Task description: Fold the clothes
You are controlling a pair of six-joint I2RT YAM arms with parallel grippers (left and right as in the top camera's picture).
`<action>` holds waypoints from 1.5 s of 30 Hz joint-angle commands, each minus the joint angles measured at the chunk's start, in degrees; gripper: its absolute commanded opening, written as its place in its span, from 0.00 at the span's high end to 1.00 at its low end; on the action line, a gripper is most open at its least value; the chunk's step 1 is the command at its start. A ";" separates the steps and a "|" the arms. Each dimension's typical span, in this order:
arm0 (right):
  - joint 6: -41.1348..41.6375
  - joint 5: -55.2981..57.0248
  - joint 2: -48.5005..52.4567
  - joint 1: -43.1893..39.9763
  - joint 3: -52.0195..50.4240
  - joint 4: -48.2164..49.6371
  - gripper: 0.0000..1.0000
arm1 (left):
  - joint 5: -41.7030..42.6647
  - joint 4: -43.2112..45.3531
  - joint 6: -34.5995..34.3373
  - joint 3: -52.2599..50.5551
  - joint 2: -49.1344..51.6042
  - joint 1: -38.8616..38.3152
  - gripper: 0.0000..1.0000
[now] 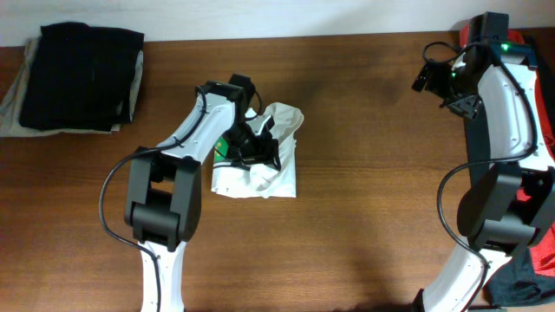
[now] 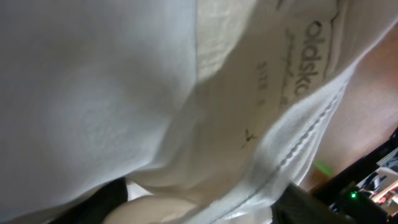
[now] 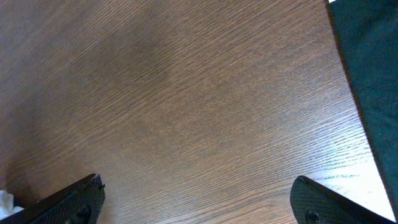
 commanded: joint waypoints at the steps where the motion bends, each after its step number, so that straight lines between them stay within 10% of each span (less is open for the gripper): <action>1: -0.55 0.92 -0.39 -0.02 0.35 -0.02 0.01 | 1.05 -0.52 0.13 0.00 -0.46 -2.71 0.45; 4: -0.55 0.94 -0.39 -0.02 0.35 -0.02 0.01 | 1.05 -1.60 0.11 0.28 -2.80 -4.07 0.49; 7: -0.55 0.92 -0.39 -0.02 0.33 -0.02 0.01 | 1.07 -1.14 0.11 0.26 -3.30 -5.14 0.78; 10: -0.55 0.92 -0.39 -0.02 0.35 -0.02 0.01 | 1.07 2.36 0.02 0.26 -3.28 -9.46 0.77; 14: -0.57 0.92 -0.39 -0.02 0.33 0.00 0.01 | 0.04 3.96 -0.11 0.31 -3.32 -15.21 0.34; 21: -0.57 0.92 -0.39 -0.02 0.35 -0.02 0.01 | -16.20 -4.13 -6.21 18.16 -5.11 -10.01 0.34; 39: -0.55 0.92 -0.39 -0.02 0.33 0.00 0.01 | -15.96 -4.24 -8.44 26.29 5.60 -12.44 0.35; 42: -0.57 0.92 -0.39 -0.02 0.33 -0.02 0.01 | -29.24 -16.72 -8.44 39.56 4.94 -8.76 0.02; 45: -0.55 0.94 -0.39 -0.02 0.33 0.00 0.01 | -39.54 -23.02 -8.46 43.15 4.94 -1.99 0.01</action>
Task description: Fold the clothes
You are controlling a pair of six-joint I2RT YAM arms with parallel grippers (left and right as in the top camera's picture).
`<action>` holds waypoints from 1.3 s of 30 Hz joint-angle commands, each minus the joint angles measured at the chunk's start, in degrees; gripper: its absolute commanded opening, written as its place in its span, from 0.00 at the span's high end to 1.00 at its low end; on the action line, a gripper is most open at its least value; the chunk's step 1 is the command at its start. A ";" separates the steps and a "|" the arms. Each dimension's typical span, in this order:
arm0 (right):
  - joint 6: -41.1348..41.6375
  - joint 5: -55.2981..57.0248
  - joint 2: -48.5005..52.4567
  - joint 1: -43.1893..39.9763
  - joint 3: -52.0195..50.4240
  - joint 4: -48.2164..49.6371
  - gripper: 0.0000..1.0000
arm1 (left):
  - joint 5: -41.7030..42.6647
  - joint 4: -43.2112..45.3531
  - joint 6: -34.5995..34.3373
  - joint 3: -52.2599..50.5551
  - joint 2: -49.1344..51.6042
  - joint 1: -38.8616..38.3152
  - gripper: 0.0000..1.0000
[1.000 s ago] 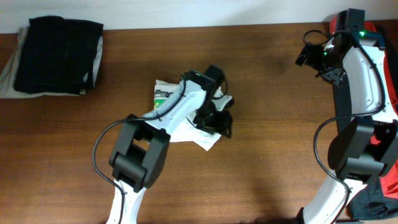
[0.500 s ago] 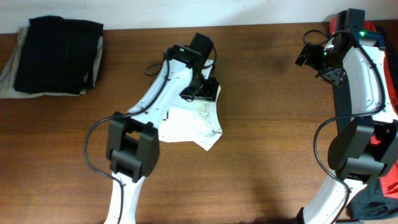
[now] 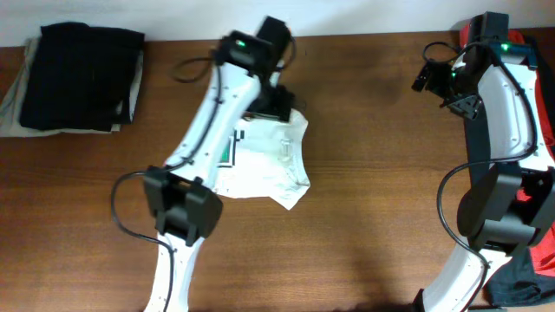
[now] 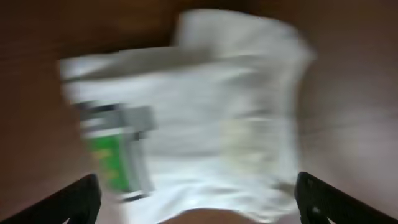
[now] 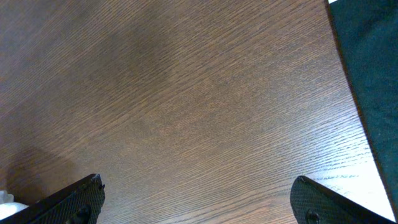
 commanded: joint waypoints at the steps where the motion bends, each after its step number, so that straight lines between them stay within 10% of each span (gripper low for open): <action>1: -0.57 0.92 -0.39 -0.02 0.35 -0.02 0.01 | -7.02 -4.57 0.11 1.55 -1.31 8.57 0.01; 7: -0.57 0.92 -0.39 -0.02 0.35 -0.04 0.02 | 24.81 -7.45 19.71 -1.22 -1.25 27.32 0.01; 23: -0.57 0.92 -0.39 -0.02 0.33 -0.02 0.01 | 45.46 26.23 23.82 -46.29 -1.25 22.95 0.02; 32: -0.57 0.92 -0.39 -0.02 0.33 -0.02 0.01 | 26.47 28.65 13.68 -40.63 -1.22 21.38 0.96; 39: -0.57 0.92 -0.39 -0.02 0.33 -0.04 0.01 | 4.59 15.61 18.01 -7.87 -1.22 23.96 0.99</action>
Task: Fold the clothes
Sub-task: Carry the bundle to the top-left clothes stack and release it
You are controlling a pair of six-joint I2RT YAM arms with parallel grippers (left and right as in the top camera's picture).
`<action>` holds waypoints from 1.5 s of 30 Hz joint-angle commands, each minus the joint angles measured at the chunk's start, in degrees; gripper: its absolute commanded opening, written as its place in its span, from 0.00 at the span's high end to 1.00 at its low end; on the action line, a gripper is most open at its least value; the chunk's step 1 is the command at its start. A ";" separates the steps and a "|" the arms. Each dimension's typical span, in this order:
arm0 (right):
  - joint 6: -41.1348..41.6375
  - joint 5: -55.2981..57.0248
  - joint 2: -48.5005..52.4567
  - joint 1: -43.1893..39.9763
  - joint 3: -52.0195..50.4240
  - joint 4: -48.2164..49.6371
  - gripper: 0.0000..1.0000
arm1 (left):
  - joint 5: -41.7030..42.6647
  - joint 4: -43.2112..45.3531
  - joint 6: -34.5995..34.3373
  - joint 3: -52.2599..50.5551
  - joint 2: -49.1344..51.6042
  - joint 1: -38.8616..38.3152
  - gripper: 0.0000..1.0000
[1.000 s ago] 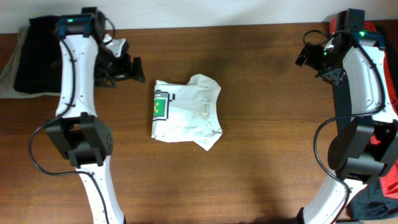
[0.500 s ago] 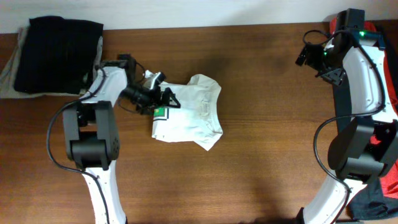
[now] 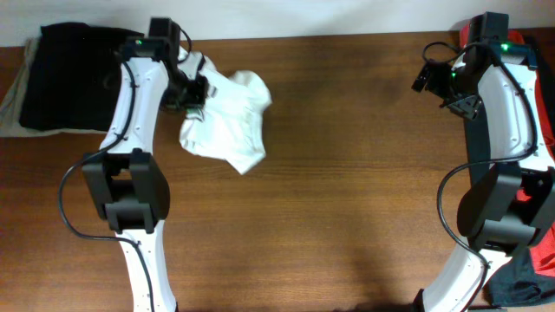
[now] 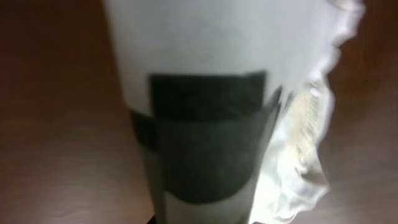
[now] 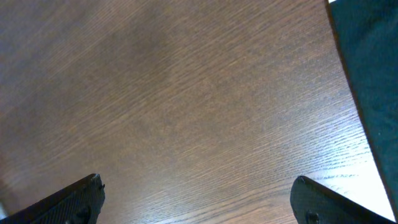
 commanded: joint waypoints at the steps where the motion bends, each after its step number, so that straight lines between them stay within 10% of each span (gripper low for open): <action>1: -0.55 0.92 -0.39 -0.02 0.35 -0.02 0.01 | -9.62 0.79 2.08 8.90 -0.37 1.42 0.99; 28: -0.55 0.92 -0.39 -0.02 0.35 -0.02 0.01 | -17.92 29.70 1.84 11.06 8.63 25.99 0.85; 29: -0.57 0.92 -0.39 -0.02 0.33 -0.02 0.02 | -18.16 31.17 1.81 11.06 8.83 27.04 0.24; 30: -0.55 0.92 -0.39 -0.02 0.33 -0.02 0.01 | -18.14 31.91 1.75 11.08 8.83 27.80 0.01; 35: -0.55 0.92 -0.39 -0.02 0.35 -0.04 0.01 | -17.90 29.94 -2.21 11.10 7.23 28.17 0.01; 36: -0.57 0.92 -0.39 -0.02 0.33 -0.02 0.01 | -12.94 29.99 -2.34 11.10 6.91 28.15 0.11; 37: -0.55 0.92 -0.39 -0.02 0.33 -0.02 0.01 | -9.31 28.81 -2.38 10.84 7.19 28.15 0.61; 39: -0.55 0.92 -0.39 -0.02 0.35 -0.04 0.01 | -9.03 23.93 -3.45 10.84 8.74 28.15 0.84; 45: -0.55 0.92 -0.39 -0.02 0.33 -0.02 0.01 | -14.95 17.18 -3.45 10.88 13.25 28.98 0.85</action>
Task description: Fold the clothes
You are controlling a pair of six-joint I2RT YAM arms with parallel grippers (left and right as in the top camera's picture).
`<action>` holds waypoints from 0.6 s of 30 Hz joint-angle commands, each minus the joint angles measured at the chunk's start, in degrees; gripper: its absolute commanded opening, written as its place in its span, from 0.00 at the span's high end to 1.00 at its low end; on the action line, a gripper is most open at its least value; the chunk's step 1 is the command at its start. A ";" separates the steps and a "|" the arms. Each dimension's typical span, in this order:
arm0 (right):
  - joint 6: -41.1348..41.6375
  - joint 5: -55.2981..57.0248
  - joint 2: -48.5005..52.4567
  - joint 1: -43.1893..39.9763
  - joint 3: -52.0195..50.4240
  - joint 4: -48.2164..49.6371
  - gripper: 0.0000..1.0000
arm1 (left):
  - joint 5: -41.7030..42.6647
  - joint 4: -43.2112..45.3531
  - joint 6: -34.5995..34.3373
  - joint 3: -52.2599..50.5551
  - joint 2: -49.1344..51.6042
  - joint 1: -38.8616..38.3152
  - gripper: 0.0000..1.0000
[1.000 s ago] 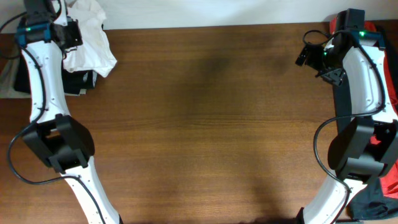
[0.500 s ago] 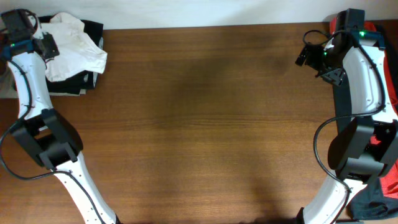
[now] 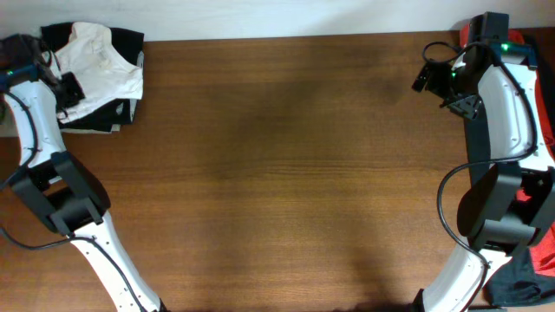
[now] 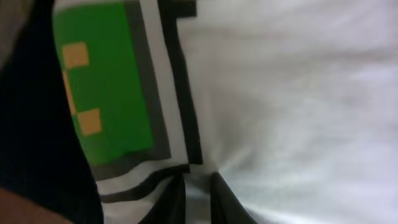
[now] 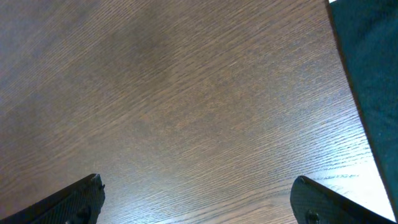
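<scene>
The folded white garment (image 3: 100, 62) with a green print (image 4: 102, 81) lies on top of the pile of folded dark clothes (image 3: 117, 117) at the table's far left corner. My left gripper (image 3: 65, 89) (image 4: 198, 199) sits at the garment's left edge, its fingers (image 4: 171, 202) shut on a pinch of the white cloth. At the far right my right gripper (image 3: 422, 78) (image 5: 199, 202) hangs open over bare wood with nothing between its fingers (image 5: 71, 199).
A beige cloth (image 3: 10, 104) lies under the dark pile. A heap of red and dark clothes (image 3: 520, 260) lies along the table's right edge, past the right arm. The brown wooden table (image 3: 295, 173) spreads between the two arms.
My left gripper has moved left with the white garment, from just right of the dark pile to on top of it. The right arm has not moved.
My left gripper was working at the crumpled white garment in the middle of the table. Then the garment lay folded there with the gripper above it. Then the garment hung from the gripper near the dark pile, and now it rests on that pile.
</scene>
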 commanded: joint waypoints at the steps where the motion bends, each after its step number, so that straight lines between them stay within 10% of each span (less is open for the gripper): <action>1: -0.61 0.92 -0.39 -0.02 0.33 -0.02 0.02 | -3.85 -1.31 -0.61 0.61 0.70 0.92 0.82; 6: -0.59 0.92 -0.39 -0.02 0.35 -0.02 0.01 | -3.85 -3.10 -4.02 0.63 -3.87 0.90 0.71; 9: -0.59 0.92 -0.39 -0.02 0.33 -0.04 0.01 | -1.60 -3.39 -4.26 1.03 -14.08 0.90 0.44; 11: -0.59 0.92 -0.39 -0.02 0.35 -0.02 0.01 | 9.66 -9.60 -4.26 1.03 -22.47 0.90 0.06; 18: 1.31 -2.91 -0.39 -0.02 0.35 0.00 0.01 | 31.19 -41.94 -4.24 0.76 -32.74 -0.04 0.01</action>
